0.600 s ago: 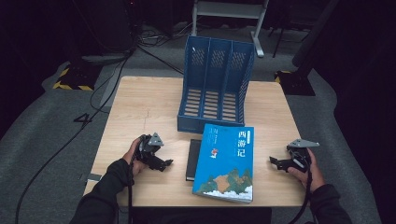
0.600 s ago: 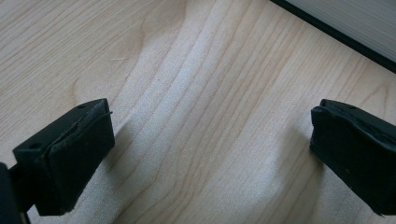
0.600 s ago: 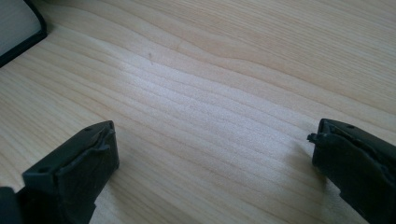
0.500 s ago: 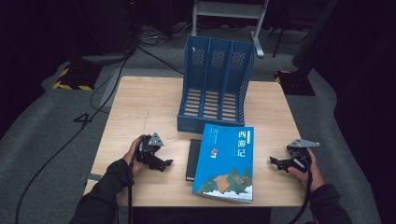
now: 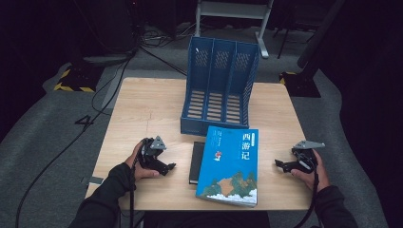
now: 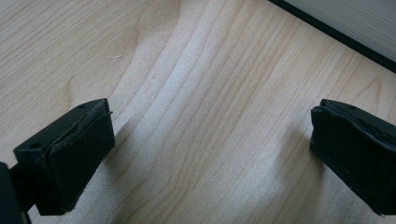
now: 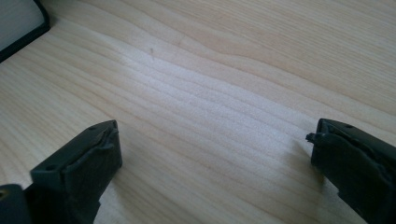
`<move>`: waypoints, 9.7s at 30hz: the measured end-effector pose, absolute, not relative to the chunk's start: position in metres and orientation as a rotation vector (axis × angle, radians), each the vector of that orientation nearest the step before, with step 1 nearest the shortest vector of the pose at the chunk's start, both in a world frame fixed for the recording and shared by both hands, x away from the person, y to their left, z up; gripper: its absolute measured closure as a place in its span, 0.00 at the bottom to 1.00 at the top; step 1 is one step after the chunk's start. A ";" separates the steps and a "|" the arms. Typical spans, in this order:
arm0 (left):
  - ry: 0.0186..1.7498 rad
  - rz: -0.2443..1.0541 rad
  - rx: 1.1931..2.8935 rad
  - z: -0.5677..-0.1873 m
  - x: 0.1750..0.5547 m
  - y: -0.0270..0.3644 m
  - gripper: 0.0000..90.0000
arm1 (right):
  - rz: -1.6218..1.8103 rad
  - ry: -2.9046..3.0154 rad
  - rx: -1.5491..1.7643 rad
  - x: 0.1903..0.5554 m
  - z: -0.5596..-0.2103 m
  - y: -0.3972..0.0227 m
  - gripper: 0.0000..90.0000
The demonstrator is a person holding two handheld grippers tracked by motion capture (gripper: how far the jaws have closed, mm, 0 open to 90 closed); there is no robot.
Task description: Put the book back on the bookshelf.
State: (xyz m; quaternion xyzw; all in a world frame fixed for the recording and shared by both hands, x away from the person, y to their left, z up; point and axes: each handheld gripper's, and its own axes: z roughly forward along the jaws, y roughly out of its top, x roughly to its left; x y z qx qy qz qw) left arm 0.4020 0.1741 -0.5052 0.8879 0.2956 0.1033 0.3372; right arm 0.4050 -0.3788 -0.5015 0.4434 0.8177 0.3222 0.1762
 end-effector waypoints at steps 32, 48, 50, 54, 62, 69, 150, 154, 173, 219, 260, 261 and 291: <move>0.753 0.267 2.321 -0.505 0.400 0.171 0.01 | 1.110 2.472 0.944 0.361 -0.451 -0.347 0.27; 0.755 0.263 2.316 -0.505 0.400 0.169 0.00 | 1.184 2.619 0.701 0.337 -0.426 -0.314 0.31; 0.753 0.264 2.316 -0.505 0.400 0.169 0.00 | 1.188 2.633 0.672 0.334 -0.423 -0.310 0.31; 0.754 0.263 2.315 -0.505 0.400 0.169 0.00 | 1.190 2.641 0.622 0.329 -0.418 -0.303 0.33; 0.752 0.263 2.319 -0.505 0.400 0.169 0.01 | 1.127 2.699 0.552 0.328 -0.421 -0.289 0.41; 0.753 0.263 2.318 -0.505 0.400 0.169 0.01 | 1.162 2.730 0.503 0.324 -0.416 -0.288 0.38; 0.633 0.325 2.270 -0.473 0.408 0.116 0.23 | 1.348 2.771 0.831 0.356 -0.411 -0.287 0.26; 0.621 0.349 2.235 -0.466 0.412 0.110 0.24 | 1.340 2.798 0.833 0.362 -0.411 -0.282 0.26; 0.563 0.336 2.186 -0.453 0.420 0.094 0.25 | 1.210 2.822 0.951 0.374 -0.409 -0.269 0.24; 0.664 0.334 2.210 -0.470 0.441 0.109 0.30 | 1.537 2.632 0.692 0.408 -0.415 -0.220 0.73; 0.458 0.281 1.978 -0.357 0.457 0.103 1.00 | 1.631 2.251 0.483 0.386 -0.358 -0.236 0.83; 0.457 0.284 1.981 -0.355 0.456 0.101 1.00 | 1.639 2.244 0.481 0.385 -0.358 -0.237 0.83; 0.335 0.428 1.949 -0.307 0.426 0.078 1.00 | 1.578 2.098 0.366 0.358 -0.347 -0.248 0.86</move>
